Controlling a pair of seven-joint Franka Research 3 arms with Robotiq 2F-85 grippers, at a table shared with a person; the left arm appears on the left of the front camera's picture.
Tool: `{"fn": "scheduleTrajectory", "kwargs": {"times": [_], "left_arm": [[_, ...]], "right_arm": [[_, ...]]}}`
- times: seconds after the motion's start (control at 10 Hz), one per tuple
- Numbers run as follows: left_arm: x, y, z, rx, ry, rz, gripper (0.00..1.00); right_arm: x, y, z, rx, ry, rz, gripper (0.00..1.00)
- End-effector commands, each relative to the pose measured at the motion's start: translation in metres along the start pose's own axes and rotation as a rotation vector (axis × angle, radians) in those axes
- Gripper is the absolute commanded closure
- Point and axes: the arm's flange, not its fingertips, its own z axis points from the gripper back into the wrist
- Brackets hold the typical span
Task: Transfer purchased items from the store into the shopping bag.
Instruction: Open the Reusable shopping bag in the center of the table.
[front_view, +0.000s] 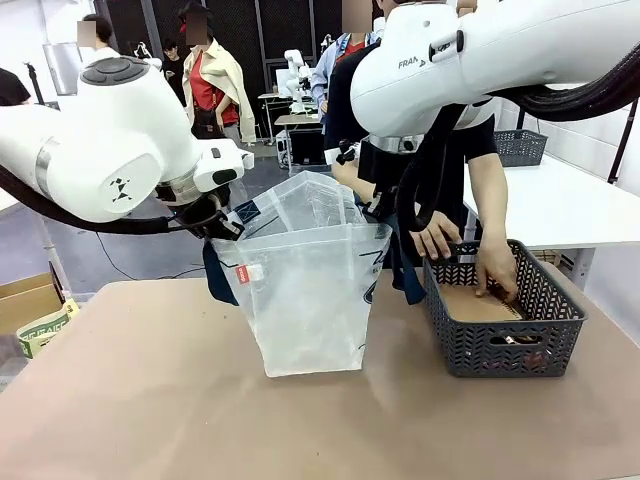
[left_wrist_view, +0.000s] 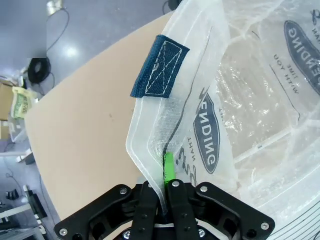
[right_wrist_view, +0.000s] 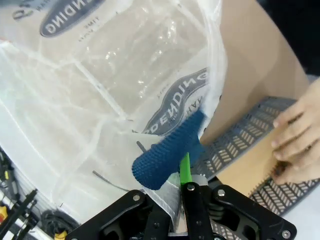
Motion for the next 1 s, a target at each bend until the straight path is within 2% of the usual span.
{"fn": "scheduleTrajectory", "kwargs": {"times": [0.0,0.4,0.5,0.6,0.7,0.8,0.9], "left_arm": [[-0.006,0.023,-0.007,0.083,0.071,0.005,1.0],[-0.014,0.026,-0.017,0.03,0.166,0.06,1.0],[-0.01,0.023,-0.024,-0.029,0.166,0.065,1.0],[-0.008,0.001,-0.012,0.002,0.094,0.035,1.0],[-0.008,0.001,-0.012,0.002,0.094,0.035,1.0],[-0.008,0.001,-0.012,0.002,0.094,0.035,1.0],[-0.008,0.001,-0.012,0.002,0.094,0.035,1.0]], "right_arm": [[-0.019,-0.026,0.004,-0.053,0.077,-0.028,1.0],[-0.025,-0.032,0.001,-0.04,0.07,-0.062,1.0],[-0.024,-0.032,-0.007,-0.017,0.082,-0.064,1.0],[-0.025,-0.033,-0.011,-0.004,0.086,-0.072,1.0],[-0.027,-0.034,-0.015,0.008,0.084,-0.08,1.0],[-0.008,-0.013,-0.009,0.009,0.033,-0.067,1.0],[-0.008,-0.013,-0.009,0.009,0.033,-0.067,1.0]]}}
